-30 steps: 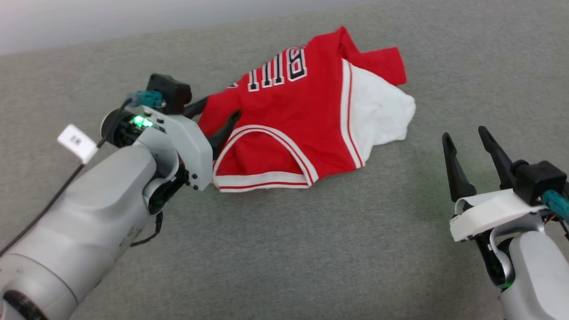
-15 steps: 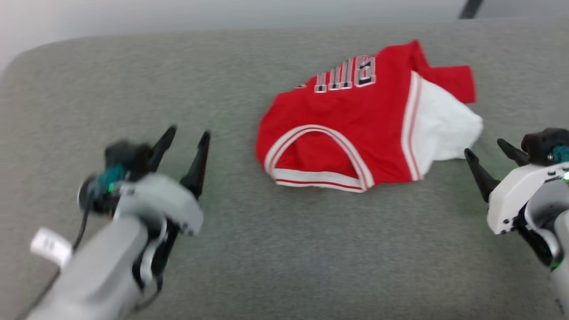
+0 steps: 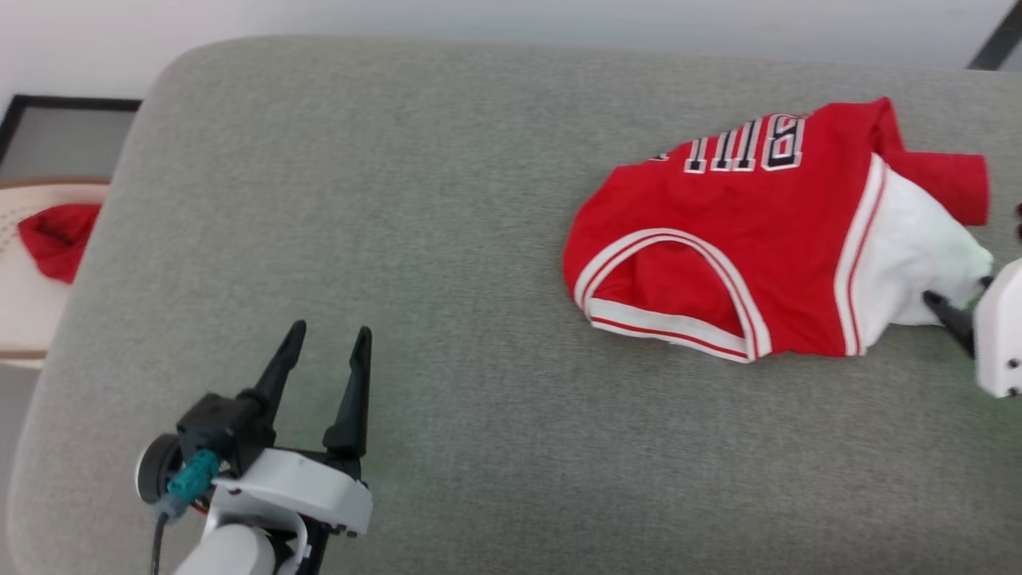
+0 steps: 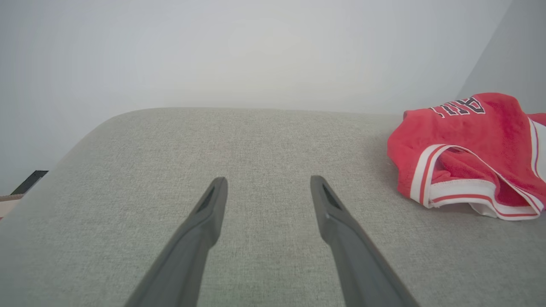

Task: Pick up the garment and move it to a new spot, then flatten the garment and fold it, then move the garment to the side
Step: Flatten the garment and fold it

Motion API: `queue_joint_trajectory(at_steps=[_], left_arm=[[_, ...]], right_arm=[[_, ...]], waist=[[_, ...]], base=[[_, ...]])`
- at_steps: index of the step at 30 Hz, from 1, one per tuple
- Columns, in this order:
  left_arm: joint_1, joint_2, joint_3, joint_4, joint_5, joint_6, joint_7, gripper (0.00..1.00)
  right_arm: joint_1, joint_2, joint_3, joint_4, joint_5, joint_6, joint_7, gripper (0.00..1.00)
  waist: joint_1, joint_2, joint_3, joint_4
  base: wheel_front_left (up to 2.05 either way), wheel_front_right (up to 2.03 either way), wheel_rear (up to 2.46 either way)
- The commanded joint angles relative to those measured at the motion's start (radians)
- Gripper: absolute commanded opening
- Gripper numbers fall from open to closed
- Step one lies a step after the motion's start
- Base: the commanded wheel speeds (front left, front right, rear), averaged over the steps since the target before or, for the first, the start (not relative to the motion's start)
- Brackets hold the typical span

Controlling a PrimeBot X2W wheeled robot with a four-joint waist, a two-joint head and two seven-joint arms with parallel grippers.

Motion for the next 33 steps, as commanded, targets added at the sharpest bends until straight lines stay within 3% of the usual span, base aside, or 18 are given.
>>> queue_joint_trajectory(at_steps=[1, 12, 21, 22, 23, 24, 25, 33], left_arm=[[0.019, -0.010, 0.011, -0.005, 0.013, -0.002, 0.000, 1.00], [0.053, -0.072, 0.071, -0.007, 0.056, -0.051, 0.000, 1.00], [0.046, -0.098, 0.102, 0.010, 0.078, -0.083, 0.000, 1.00], [0.045, -0.100, 0.104, 0.012, 0.081, -0.084, 0.000, 1.00], [0.044, -0.102, 0.107, 0.014, 0.084, -0.086, 0.000, 1.00], [0.044, -0.104, 0.109, 0.016, 0.085, -0.089, 0.000, 1.00], [0.044, -0.105, 0.111, 0.018, 0.087, -0.091, 0.000, 1.00], [0.048, -0.101, 0.124, 0.023, 0.101, -0.098, 0.000, 1.00]], right_arm=[[-0.007, -0.011, -0.012, -0.001, 0.009, -0.001, 0.025, 1.00], [-0.009, -0.041, -0.090, 0.000, -0.023, -0.001, 0.117, 1.00], [-0.012, 0.010, -0.058, 0.038, -0.012, -0.001, 0.147, 1.00], [-0.012, 0.011, -0.055, 0.040, -0.012, -0.001, 0.146, 0.87], [-0.011, 0.010, -0.051, 0.041, -0.010, -0.001, 0.147, 0.40], [-0.012, 0.010, -0.051, 0.042, -0.005, -0.001, 0.144, 0.12], [-0.012, 0.011, -0.051, 0.043, -0.003, -0.001, 0.139, 0.00], [-0.016, -0.016, -0.097, 0.004, 0.006, -0.002, 0.062, 0.00]], waist=[[0.0000, 0.0000, 0.008, 0.023], [0.0000, 0.0000, 0.037, 0.052], [0.0000, 0.0000, 0.080, 0.054], [0.0000, 0.0000, 0.082, 0.053], [0.0000, 0.0000, 0.083, 0.052], [0.0000, 0.0000, 0.082, 0.049], [0.0000, 0.0000, 0.081, 0.045], [0.0000, 0.0000, 0.063, -0.002]], base=[[0.00, 0.00, 0.00], [0.00, 0.00, 0.00], [0.00, 0.00, 0.00], [0.00, 0.00, 0.00], [0.00, 0.00, 0.00], [0.00, 0.00, 0.00], [0.00, 0.00, 0.00], [0.00, 0.00, 0.00]])
